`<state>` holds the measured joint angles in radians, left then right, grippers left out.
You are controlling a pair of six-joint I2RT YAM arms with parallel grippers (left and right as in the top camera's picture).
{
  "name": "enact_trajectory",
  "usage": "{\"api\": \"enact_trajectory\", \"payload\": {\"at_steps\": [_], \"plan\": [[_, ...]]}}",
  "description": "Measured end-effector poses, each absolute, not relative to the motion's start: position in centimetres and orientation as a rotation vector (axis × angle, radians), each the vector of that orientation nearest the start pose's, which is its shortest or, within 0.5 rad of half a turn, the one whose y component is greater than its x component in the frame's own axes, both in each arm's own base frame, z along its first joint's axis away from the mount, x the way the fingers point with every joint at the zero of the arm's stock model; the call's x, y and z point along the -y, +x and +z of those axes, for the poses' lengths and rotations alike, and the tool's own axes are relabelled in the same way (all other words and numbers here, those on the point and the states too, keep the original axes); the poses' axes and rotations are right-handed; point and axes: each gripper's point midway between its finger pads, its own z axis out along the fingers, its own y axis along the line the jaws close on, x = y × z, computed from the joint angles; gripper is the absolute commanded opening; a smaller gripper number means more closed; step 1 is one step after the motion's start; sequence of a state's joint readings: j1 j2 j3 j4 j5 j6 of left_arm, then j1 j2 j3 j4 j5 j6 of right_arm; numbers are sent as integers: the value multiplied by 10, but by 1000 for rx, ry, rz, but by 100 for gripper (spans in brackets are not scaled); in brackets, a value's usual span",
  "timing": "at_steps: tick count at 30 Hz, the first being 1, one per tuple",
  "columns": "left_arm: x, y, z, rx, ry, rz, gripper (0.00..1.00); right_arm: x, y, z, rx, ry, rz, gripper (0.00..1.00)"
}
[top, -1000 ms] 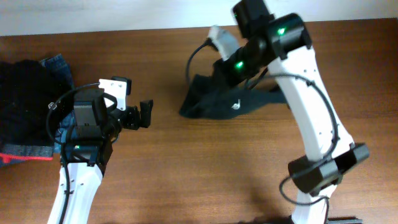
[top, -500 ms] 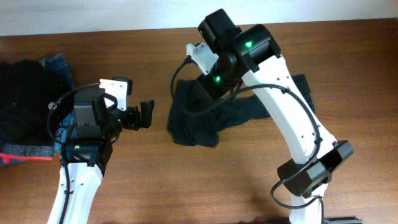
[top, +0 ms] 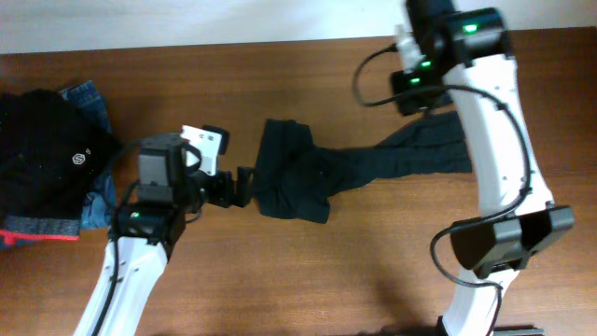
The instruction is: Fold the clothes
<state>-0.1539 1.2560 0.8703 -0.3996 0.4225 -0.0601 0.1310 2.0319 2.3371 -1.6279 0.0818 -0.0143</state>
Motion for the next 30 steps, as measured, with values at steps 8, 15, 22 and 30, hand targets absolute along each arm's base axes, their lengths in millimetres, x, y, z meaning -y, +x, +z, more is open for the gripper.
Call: {"api": "enact_trajectory", "payload": {"at_steps": [8, 15, 22, 30], "plan": [[171, 318, 100, -2634, -25, -904, 89, 22, 411, 242, -2900, 48, -118, 38], [203, 296, 63, -2814, -176, -1037, 77, 30, 410, 242, -2900, 82, -107, 38], [220, 302, 68, -2774, -183, -1107, 61, 29, 410, 242, -2901, 81, -98, 38], [226, 293, 66, -2809, -207, -1113, 70, 29, 410, 242, -2903, 81, -98, 38]]}}
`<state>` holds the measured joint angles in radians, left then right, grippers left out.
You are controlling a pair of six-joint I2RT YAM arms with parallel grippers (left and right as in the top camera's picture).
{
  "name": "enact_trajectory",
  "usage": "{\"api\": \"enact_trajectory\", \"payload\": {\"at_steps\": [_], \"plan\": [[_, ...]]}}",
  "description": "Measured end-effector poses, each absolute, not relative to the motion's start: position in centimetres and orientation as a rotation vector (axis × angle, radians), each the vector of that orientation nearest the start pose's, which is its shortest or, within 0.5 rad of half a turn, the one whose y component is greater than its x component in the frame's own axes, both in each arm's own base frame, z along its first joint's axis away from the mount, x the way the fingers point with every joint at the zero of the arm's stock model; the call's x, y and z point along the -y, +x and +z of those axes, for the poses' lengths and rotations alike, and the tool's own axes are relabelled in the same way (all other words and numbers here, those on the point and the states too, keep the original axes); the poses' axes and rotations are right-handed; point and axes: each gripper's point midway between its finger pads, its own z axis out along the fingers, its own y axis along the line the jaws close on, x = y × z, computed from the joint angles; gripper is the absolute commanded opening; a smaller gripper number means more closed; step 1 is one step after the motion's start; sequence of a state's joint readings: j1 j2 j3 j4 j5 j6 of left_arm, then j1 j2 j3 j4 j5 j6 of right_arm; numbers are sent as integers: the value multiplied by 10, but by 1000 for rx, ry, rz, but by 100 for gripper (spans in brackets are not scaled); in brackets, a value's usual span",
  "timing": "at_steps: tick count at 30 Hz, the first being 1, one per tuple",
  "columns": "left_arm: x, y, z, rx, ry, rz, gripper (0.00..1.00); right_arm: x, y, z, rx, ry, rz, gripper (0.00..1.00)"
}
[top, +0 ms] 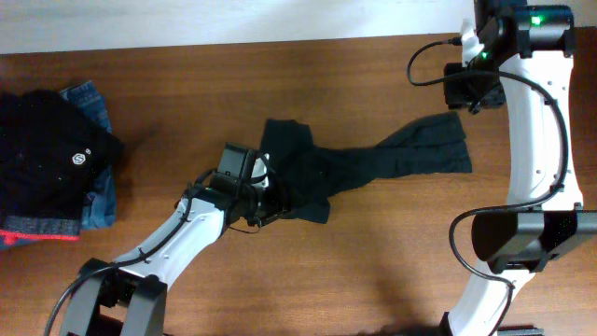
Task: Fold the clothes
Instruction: 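Grasp the shirt's left side with the left gripper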
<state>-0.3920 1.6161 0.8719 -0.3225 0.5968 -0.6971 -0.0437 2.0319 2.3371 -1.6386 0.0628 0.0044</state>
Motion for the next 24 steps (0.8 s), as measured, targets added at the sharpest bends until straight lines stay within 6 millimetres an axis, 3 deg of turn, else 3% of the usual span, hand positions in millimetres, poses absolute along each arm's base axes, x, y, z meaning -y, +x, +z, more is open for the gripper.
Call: {"api": "enact_trajectory", "payload": {"at_steps": [6, 13, 20, 24], "plan": [[216, 288, 56, -2861, -279, -1030, 70, 29, 410, 242, -2903, 80, -98, 38], [217, 303, 59, -2801, -294, -1018, 69, 29, 410, 242, -2904, 81, -98, 38], [217, 302, 40, -2849, -361, -1003, 69, 29, 410, 242, -2904, 81, -98, 38], [221, 313, 46, -2790, -341, -1027, 66, 29, 410, 242, -2904, 81, -98, 38]]}}
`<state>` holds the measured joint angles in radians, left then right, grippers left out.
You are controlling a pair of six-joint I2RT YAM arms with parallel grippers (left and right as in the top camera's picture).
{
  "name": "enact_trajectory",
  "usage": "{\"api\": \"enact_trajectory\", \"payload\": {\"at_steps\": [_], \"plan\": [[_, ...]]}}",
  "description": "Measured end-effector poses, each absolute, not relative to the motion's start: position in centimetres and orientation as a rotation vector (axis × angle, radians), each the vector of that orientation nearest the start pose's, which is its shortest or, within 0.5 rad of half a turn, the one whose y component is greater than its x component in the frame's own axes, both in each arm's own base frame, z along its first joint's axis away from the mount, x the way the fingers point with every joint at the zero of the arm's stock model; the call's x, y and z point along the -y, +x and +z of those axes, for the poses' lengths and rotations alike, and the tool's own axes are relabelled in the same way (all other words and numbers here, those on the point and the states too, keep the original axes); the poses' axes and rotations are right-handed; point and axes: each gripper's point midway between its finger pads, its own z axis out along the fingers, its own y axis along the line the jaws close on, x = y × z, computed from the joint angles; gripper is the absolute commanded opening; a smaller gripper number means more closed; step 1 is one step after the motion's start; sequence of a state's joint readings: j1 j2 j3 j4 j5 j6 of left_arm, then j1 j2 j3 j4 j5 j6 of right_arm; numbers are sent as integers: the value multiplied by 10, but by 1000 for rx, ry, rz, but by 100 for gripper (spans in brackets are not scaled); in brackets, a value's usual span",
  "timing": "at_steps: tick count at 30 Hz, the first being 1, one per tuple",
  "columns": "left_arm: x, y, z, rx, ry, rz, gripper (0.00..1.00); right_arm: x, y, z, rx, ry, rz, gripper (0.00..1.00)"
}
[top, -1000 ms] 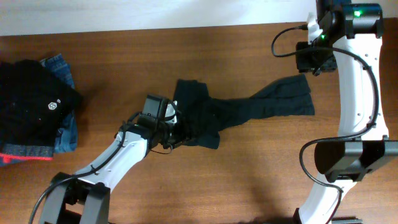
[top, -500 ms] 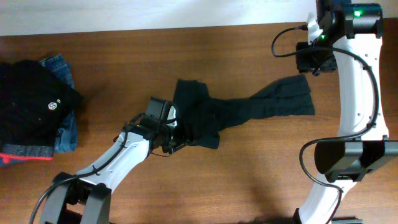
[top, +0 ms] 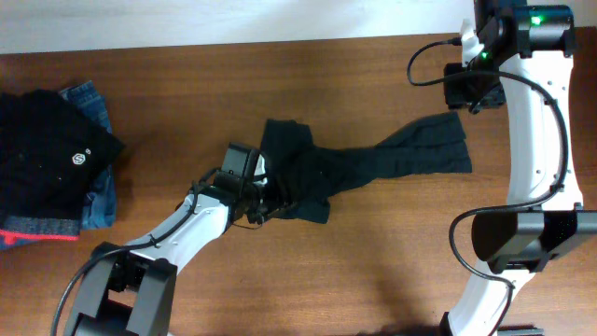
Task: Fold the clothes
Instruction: 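Grasp the shirt's left side with the left gripper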
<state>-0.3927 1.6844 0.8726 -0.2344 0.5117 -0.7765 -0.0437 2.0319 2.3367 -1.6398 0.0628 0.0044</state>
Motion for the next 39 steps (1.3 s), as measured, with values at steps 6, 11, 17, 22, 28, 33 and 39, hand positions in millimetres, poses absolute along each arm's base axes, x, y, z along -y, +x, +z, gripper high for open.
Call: {"api": "enact_trajectory", "payload": {"at_steps": [6, 11, 17, 22, 28, 33, 39], "plan": [[224, 321, 50, -2749, -327, -1041, 64, 29, 410, 242, -2905, 81, -98, 38], [221, 315, 46, -2783, -345, -1024, 65, 29, 409, 242, -2906, 80, -98, 38], [219, 312, 44, -2801, -370, -1017, 65, 29, 409, 242, -2907, 81, -98, 38], [220, 314, 45, -2791, -375, -1021, 65, 29, 409, 242, -2907, 81, -98, 38], [226, 314, 35, -2809, -397, -1027, 63, 29, 409, 242, -2907, 80, -98, 38], [229, 317, 35, -2791, -397, -1040, 54, 29, 409, 242, -2907, 81, -98, 38], [229, 318, 36, -2790, -406, -1043, 28, 29, 409, 242, -2907, 81, -98, 38]]}}
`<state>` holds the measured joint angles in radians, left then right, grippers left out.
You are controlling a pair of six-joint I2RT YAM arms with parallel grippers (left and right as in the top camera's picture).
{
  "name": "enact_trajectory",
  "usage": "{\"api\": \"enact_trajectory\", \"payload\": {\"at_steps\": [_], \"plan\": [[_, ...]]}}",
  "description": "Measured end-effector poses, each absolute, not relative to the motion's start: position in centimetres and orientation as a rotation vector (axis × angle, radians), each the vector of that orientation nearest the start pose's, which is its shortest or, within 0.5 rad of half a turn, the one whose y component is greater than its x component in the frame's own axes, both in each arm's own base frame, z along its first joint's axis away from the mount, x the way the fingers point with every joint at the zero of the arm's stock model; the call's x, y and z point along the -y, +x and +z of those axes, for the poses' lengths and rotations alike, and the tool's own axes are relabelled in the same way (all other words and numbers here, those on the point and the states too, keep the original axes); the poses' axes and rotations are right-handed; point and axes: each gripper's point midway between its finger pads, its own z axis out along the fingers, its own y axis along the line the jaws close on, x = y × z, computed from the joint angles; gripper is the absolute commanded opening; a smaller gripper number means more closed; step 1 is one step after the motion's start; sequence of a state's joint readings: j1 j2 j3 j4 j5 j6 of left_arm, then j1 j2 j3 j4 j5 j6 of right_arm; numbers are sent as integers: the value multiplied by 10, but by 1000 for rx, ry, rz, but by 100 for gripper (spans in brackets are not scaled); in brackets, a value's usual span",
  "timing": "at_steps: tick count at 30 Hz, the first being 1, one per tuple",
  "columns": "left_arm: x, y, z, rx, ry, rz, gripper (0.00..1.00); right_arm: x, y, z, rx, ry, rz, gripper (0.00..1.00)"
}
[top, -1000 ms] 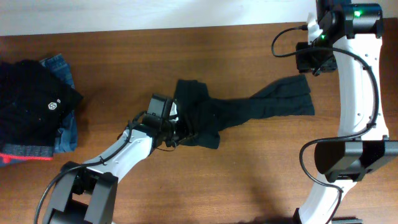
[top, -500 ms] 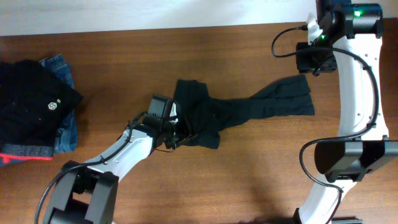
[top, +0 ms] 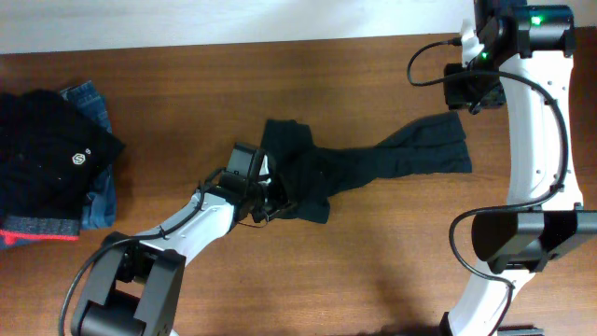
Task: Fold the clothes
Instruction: 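Grasp the shirt's left side with the left gripper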
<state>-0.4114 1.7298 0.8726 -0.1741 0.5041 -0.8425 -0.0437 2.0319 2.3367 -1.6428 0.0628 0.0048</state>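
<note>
A dark garment (top: 308, 177) lies in the middle of the table, bunched at its left end, with one long part stretching right to a flat end (top: 434, 149). My left gripper (top: 275, 201) is low on the table at the lower-left edge of the bunch. Its fingertips are against or under the cloth, and the dark fabric hides how the jaws stand. My right gripper (top: 464, 89) hangs beyond the far right end of the garment, apart from it. Whether it is open or shut is too dark to tell.
A pile of other clothes sits at the left edge: a black garment with a white logo (top: 47, 159) on top of blue jeans (top: 91, 103), with a red-striped hem (top: 37, 231) below. The right arm's base (top: 508, 238) stands at the front right.
My left arm has shifted slightly right, its gripper a little further into the lower-left edge of the bunch. The garment and my right arm look unchanged.
At first my right gripper was over the garment's right end and my left gripper was beside the bunch's left edge. Then my right arm stood back at the far right, off the cloth, and my left arm reached low to the bunch's lower-left corner, where it has edged further in.
</note>
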Motion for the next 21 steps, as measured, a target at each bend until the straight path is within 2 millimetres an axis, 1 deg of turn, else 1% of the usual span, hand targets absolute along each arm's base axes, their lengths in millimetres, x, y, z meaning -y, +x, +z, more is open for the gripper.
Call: {"api": "enact_trajectory", "payload": {"at_steps": [3, 4, 5, 8, 13, 18, 21], "plan": [[229, 318, 36, -2788, -407, -1044, 15, 29, 409, 242, -2907, 81, -98, 37], [230, 318, 36, -2786, -410, -1045, 9, 29, 409, 242, -2907, 81, -98, 38], [230, 319, 36, -2783, -410, -1047, 5, 29, 409, 242, -2907, 81, -98, 38], [230, 320, 37, -2778, -399, -1048, 1, 29, 409, 242, -2908, 79, -98, 38], [229, 322, 36, -2771, -399, -1030, 1, 29, 409, 242, -2907, 81, -98, 38], [227, 328, 38, -2744, -346, -1015, 0, 29, 409, 242, -2907, 81, -98, 37], [217, 334, 41, -2734, -313, -983, 0, 30, 409, 242, -2907, 97, -96, 38]]}}
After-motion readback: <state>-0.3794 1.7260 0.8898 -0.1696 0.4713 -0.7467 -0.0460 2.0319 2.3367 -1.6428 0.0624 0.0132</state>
